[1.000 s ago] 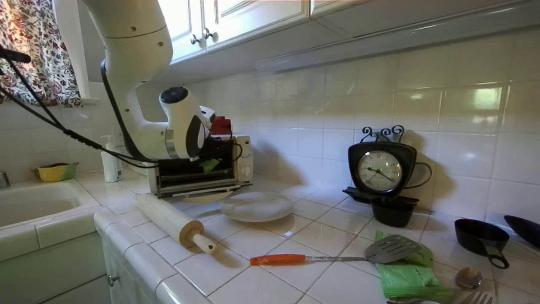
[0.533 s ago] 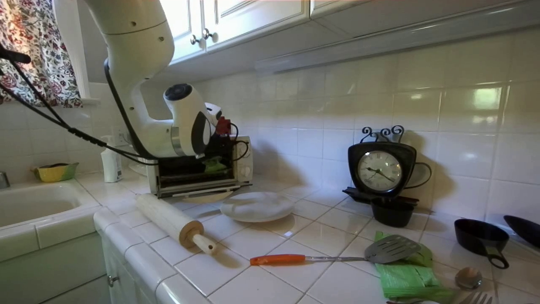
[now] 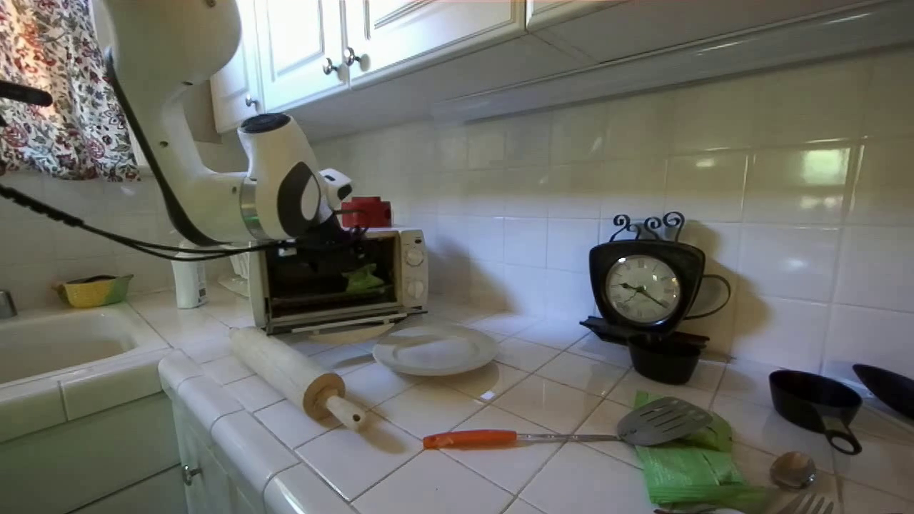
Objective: Move the green packet from the plate to the mini oven
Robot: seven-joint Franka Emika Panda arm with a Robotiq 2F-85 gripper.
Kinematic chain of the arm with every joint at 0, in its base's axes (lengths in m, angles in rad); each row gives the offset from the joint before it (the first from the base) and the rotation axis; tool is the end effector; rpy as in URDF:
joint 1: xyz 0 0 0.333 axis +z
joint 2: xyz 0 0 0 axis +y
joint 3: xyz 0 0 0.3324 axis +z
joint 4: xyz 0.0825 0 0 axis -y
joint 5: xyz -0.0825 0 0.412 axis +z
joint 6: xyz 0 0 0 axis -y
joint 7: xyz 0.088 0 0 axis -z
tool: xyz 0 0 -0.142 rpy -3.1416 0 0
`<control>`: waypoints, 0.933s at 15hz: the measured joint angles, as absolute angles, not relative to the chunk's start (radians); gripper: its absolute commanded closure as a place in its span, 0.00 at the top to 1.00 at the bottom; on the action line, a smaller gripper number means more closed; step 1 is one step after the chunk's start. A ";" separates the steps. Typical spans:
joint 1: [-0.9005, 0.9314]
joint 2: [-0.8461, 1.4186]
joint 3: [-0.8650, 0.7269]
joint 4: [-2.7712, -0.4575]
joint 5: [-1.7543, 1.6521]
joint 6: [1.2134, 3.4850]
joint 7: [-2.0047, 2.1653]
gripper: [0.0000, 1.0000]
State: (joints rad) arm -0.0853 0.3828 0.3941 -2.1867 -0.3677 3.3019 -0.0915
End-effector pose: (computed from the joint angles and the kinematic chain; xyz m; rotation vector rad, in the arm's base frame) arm 0.6101 0.2265 0.2817 -2.6289 -0.9650 -1.1248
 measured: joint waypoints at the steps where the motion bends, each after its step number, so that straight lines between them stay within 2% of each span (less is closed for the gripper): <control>1: -0.111 0.354 0.433 -2.229 -0.351 3.287 -0.054 1.00; 9: -0.327 0.032 0.712 -2.575 -0.154 3.282 0.302 1.00; 14: -0.217 -0.162 0.644 -2.660 0.040 3.167 0.451 1.00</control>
